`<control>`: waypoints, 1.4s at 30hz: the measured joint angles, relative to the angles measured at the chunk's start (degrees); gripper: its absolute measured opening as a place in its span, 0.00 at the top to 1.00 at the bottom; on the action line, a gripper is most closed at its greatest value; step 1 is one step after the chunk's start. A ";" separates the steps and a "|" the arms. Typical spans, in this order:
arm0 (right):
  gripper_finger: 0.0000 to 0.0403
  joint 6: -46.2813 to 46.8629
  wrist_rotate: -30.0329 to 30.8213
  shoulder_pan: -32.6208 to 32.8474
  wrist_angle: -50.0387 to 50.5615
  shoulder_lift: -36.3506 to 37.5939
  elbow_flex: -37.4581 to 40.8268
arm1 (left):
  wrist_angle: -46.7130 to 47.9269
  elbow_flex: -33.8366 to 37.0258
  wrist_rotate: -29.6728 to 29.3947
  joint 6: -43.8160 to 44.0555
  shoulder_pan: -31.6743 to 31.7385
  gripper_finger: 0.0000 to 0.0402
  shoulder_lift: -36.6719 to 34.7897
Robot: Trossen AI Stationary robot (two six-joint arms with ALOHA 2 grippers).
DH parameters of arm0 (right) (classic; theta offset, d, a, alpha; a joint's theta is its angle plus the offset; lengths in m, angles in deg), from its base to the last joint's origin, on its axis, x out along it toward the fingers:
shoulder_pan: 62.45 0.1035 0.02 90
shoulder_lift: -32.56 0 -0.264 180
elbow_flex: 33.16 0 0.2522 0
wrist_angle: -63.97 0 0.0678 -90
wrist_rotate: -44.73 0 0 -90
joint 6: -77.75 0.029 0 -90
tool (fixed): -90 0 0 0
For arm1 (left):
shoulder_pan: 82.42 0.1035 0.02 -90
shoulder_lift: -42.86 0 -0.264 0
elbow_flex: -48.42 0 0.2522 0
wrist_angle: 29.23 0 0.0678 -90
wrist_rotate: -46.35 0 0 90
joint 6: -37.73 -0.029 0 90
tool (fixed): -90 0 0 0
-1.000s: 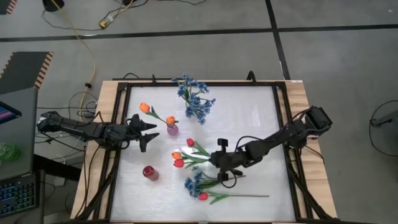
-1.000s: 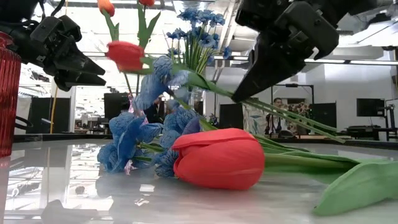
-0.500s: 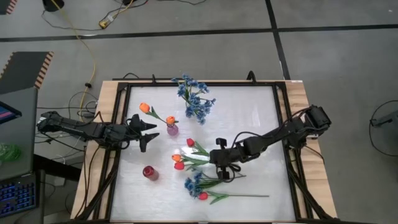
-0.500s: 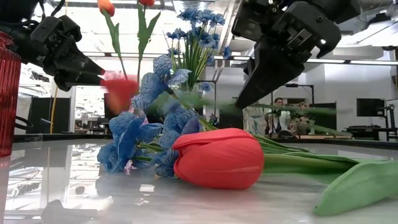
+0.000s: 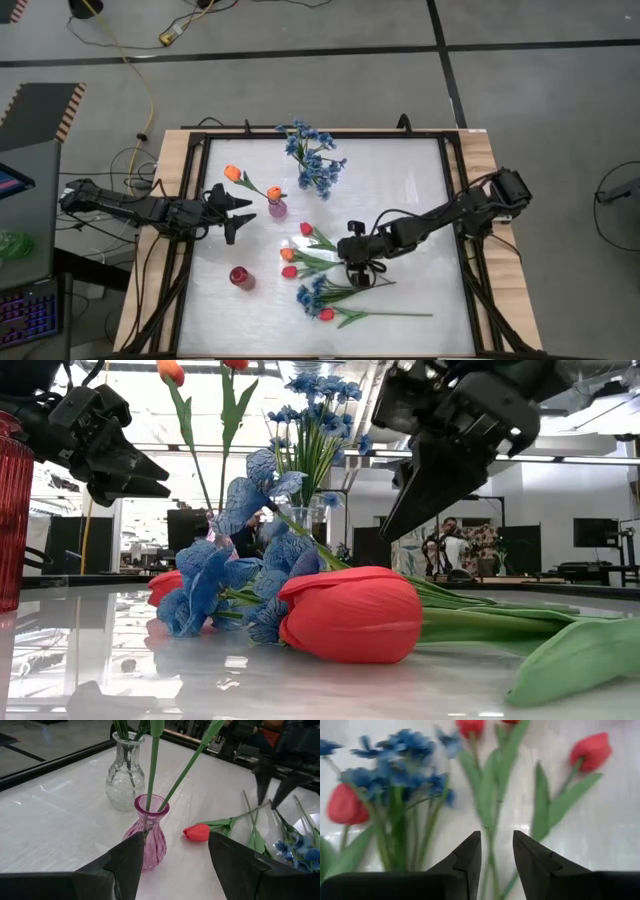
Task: Sort flowers into vase by color
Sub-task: Put the top red tulip into the red vase
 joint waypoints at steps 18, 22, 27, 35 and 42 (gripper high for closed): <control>0.64 6.69 -0.02 -5.83 4.38 -0.07 0.00 | 0.00 -0.02 0.00 0.00 0.00 0.48 0.00; 0.64 7.69 0.00 -4.87 5.44 -0.07 0.00 | 0.00 -0.02 -0.01 0.00 0.01 0.48 -0.01; 0.64 8.17 -0.04 -3.39 6.11 -2.92 -0.02 | 0.00 -0.01 -0.02 0.00 0.02 0.48 -0.02; 0.64 8.19 0.00 -3.48 4.21 -7.50 -0.07 | -0.02 -0.02 0.09 -0.02 0.02 0.48 -0.02; 0.74 8.72 0.00 -3.87 4.30 -7.13 -0.07 | 0.00 -0.01 0.07 -0.01 0.01 0.48 -0.02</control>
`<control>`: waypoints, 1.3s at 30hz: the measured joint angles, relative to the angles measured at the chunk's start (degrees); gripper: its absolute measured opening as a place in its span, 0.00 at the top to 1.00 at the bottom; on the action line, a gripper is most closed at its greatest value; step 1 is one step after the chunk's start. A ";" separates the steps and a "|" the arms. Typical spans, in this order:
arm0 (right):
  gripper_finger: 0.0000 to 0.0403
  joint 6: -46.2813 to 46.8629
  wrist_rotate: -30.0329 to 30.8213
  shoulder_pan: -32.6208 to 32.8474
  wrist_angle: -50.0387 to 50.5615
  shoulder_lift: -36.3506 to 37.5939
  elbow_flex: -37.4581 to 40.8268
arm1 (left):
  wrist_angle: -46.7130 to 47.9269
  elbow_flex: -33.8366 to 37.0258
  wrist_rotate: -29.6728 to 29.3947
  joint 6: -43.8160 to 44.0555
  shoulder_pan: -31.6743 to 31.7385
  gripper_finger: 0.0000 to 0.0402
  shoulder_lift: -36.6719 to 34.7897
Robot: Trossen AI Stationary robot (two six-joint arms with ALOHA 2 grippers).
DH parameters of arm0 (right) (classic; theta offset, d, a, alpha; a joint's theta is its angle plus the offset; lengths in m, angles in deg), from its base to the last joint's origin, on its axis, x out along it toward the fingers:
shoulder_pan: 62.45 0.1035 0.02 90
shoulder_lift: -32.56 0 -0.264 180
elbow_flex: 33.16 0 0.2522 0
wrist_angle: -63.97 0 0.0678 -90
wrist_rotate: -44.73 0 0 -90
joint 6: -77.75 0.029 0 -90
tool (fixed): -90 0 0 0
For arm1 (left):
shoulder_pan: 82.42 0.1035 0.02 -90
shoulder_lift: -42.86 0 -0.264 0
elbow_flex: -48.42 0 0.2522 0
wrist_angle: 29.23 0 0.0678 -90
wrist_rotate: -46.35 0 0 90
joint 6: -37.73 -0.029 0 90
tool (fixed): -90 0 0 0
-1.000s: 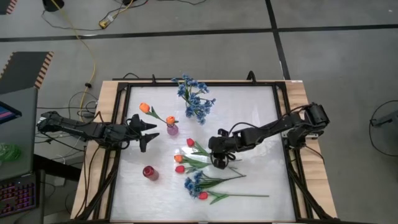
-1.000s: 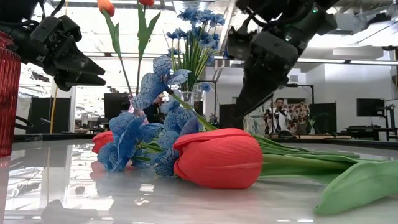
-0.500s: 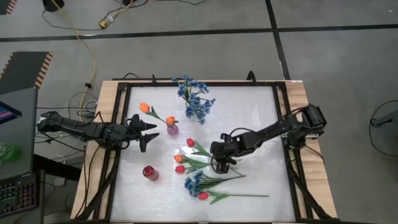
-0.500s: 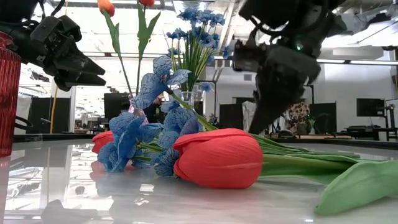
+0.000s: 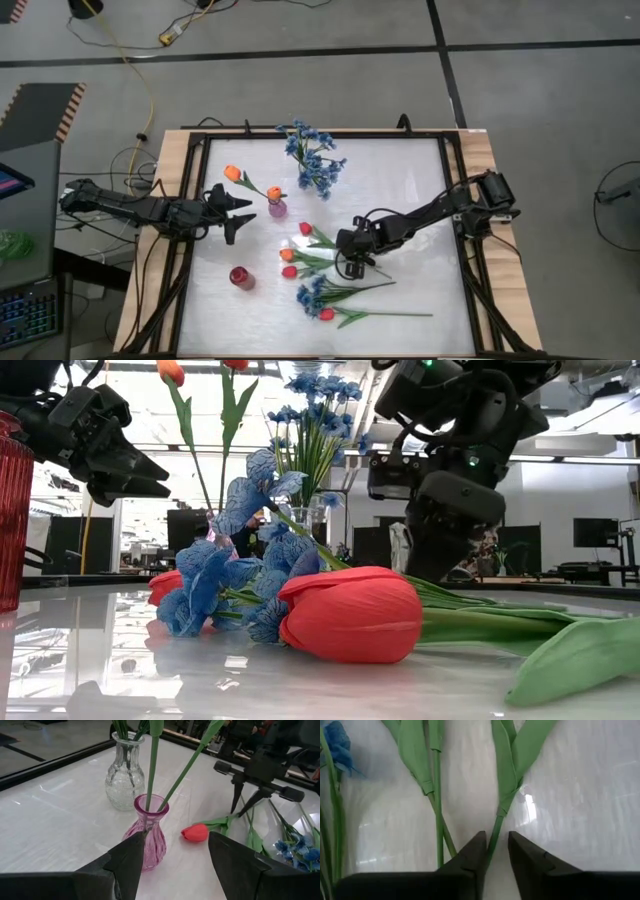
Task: Sort flowers into vase by color
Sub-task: Put the top red tulip into the red vase
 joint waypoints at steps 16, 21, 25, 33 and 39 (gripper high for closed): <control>0.95 0.00 0.00 0.00 -0.07 -0.22 0.00 | 0.00 -0.02 -0.09 0.01 0.01 0.48 0.00; 0.96 -0.16 -0.12 0.00 0.25 -0.34 -1.24 | 0.00 0.00 -0.09 0.01 0.00 0.48 0.00; 0.96 -0.67 -0.26 0.02 0.46 -0.35 -3.22 | 0.00 0.00 -0.09 0.01 -0.01 0.48 0.00; 0.96 -3.07 -0.35 0.07 3.03 -0.35 -8.26 | -0.02 -0.01 -0.09 -0.12 0.01 0.48 0.01; 0.96 -5.59 -0.32 0.17 5.07 -0.33 -12.95 | -1.28 0.00 1.23 -2.96 -0.01 0.48 0.00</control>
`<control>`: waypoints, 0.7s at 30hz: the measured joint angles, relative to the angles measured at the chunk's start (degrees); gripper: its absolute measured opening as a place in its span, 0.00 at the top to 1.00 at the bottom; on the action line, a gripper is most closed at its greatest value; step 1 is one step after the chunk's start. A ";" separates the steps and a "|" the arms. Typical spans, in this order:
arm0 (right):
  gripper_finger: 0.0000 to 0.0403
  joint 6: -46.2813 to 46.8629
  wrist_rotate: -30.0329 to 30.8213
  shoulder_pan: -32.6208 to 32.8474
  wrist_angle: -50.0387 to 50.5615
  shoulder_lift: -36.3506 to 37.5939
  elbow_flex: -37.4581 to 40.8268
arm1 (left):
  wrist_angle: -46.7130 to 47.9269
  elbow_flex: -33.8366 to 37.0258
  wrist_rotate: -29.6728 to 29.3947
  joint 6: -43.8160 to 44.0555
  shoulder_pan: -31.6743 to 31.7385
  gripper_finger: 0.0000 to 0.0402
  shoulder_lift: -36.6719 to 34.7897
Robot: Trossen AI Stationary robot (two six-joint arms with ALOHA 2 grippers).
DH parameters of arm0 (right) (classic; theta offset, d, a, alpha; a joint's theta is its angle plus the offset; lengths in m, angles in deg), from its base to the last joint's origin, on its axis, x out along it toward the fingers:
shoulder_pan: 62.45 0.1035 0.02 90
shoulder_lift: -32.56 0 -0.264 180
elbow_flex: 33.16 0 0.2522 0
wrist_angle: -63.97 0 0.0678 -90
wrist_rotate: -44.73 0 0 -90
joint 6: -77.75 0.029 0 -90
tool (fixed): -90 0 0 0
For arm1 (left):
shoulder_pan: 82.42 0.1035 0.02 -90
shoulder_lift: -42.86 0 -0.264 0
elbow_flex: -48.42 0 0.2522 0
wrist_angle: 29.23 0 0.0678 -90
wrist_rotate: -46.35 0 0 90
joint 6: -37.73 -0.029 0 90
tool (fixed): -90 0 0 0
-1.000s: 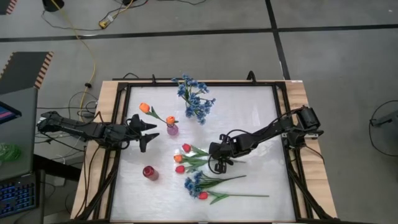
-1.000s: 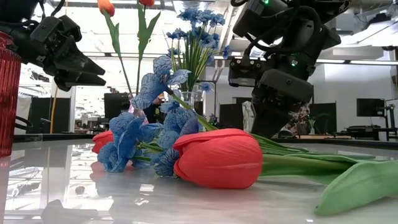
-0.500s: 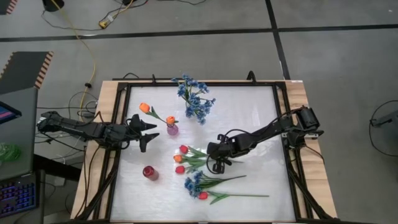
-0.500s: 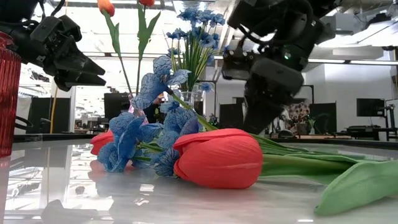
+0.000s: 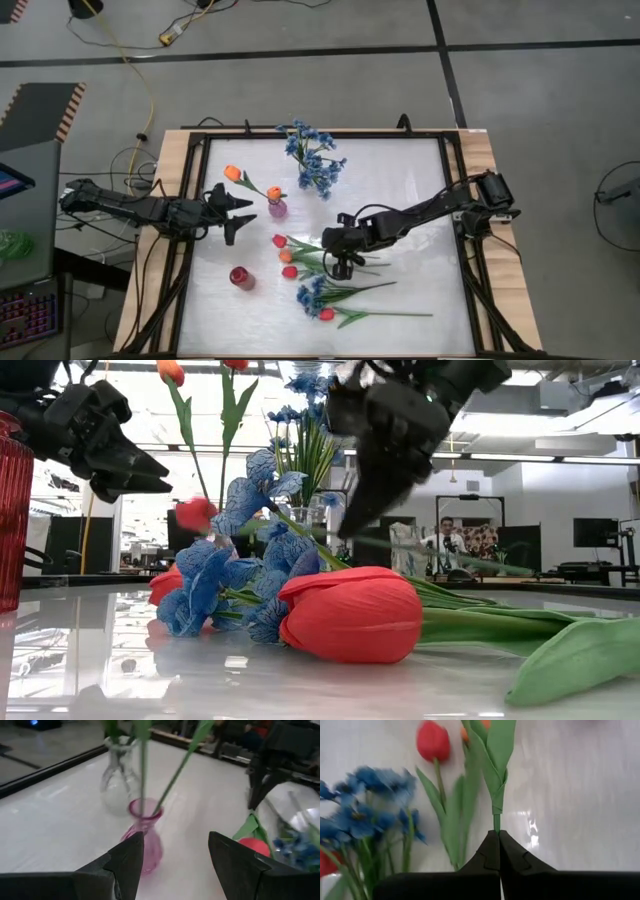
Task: Sort flowers into vase by color
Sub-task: Put the top red tulip into the red vase
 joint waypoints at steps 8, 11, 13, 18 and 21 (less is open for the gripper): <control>0.96 -5.20 0.09 0.69 0.71 0.02 -7.33 | -8.12 -0.02 8.40 -6.94 0.00 0.48 -0.13; 0.96 -7.64 0.12 0.97 0.51 0.04 -10.11 | -9.74 -0.01 9.98 -9.05 0.00 0.48 -0.13; 0.96 -9.15 0.23 1.19 0.54 0.04 -11.70 | -10.76 -0.02 10.60 -10.14 0.00 0.48 -0.13; 0.96 -12.35 0.38 1.22 0.35 0.04 -15.04 | -12.66 -0.02 10.68 -11.84 0.00 0.48 -0.13; 0.96 -14.14 0.51 1.38 -0.76 0.04 -15.93 | -13.85 -0.02 10.71 -12.42 0.00 0.48 -0.13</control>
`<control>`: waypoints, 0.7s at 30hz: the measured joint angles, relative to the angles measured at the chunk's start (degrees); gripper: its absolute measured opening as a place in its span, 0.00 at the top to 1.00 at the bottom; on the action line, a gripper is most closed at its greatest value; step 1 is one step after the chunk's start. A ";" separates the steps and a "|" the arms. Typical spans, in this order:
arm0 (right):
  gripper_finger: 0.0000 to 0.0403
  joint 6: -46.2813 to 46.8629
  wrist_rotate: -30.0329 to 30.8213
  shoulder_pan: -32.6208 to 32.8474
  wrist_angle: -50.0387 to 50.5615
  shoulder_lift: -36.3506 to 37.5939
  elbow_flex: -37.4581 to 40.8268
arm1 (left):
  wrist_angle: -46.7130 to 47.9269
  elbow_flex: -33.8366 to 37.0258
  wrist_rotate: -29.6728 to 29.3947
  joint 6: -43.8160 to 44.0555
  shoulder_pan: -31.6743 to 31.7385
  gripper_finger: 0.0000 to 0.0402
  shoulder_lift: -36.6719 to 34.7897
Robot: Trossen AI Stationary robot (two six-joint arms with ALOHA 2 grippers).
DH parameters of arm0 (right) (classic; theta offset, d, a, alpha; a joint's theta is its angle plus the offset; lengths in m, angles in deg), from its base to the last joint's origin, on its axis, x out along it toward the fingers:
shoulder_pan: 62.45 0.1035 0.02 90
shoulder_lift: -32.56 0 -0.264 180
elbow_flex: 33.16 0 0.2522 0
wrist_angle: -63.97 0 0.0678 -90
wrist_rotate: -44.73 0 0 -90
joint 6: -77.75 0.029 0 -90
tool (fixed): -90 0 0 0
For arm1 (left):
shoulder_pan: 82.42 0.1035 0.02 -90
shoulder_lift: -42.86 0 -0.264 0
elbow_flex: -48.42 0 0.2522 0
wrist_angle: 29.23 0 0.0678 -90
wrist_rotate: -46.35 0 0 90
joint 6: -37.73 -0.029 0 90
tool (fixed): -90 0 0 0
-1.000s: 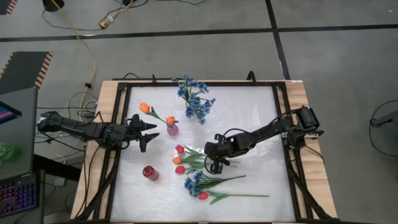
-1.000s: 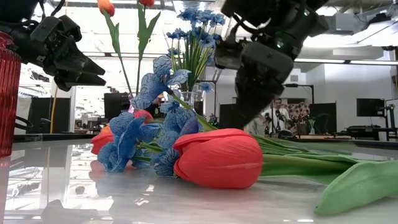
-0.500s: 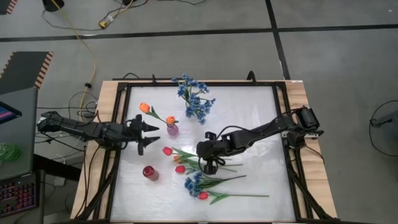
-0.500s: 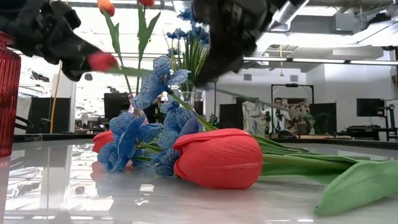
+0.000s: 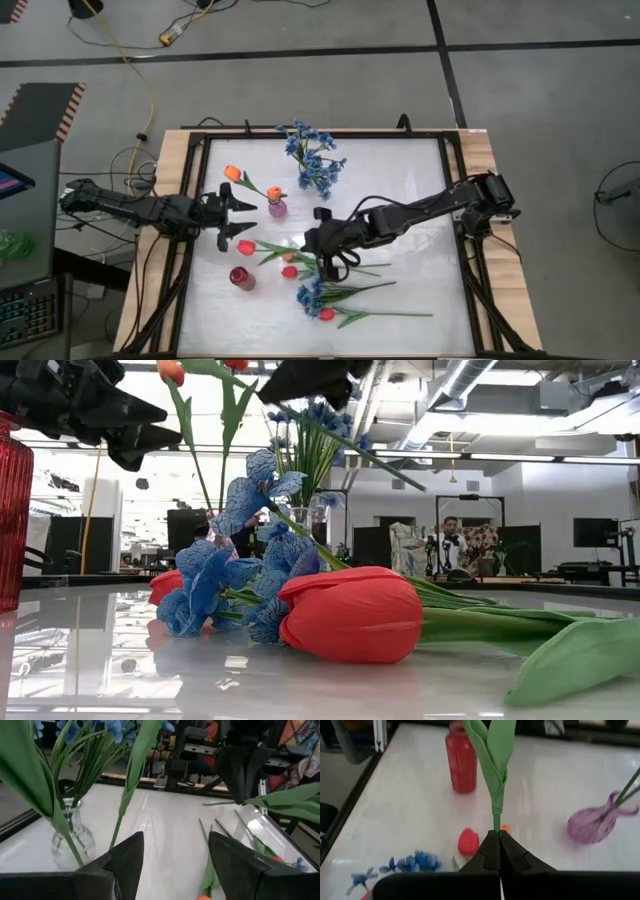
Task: Sort flowers into vase by color
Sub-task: Put the top red tulip into the red vase
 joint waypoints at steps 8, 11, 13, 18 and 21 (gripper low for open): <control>0.96 -6.16 0.00 -0.39 -13.92 0.00 -0.09 | -7.87 0.00 7.37 -3.06 -0.02 0.48 0.82; 0.95 -7.91 0.00 -0.83 -19.37 0.00 -0.09 | -13.74 -0.02 10.20 -5.57 -0.02 0.48 2.35; 0.95 -7.98 -0.01 -1.24 -22.21 0.00 -0.09 | -17.80 -0.02 10.44 -7.57 -0.02 0.48 3.89; 0.95 -8.05 -0.15 -2.29 -25.40 0.04 -0.09 | -29.49 -0.02 10.77 -13.38 -0.02 0.48 9.51; 0.95 -7.59 -0.13 -3.11 -26.22 0.04 -0.09 | -36.27 -0.02 11.50 -16.22 -0.02 0.48 13.49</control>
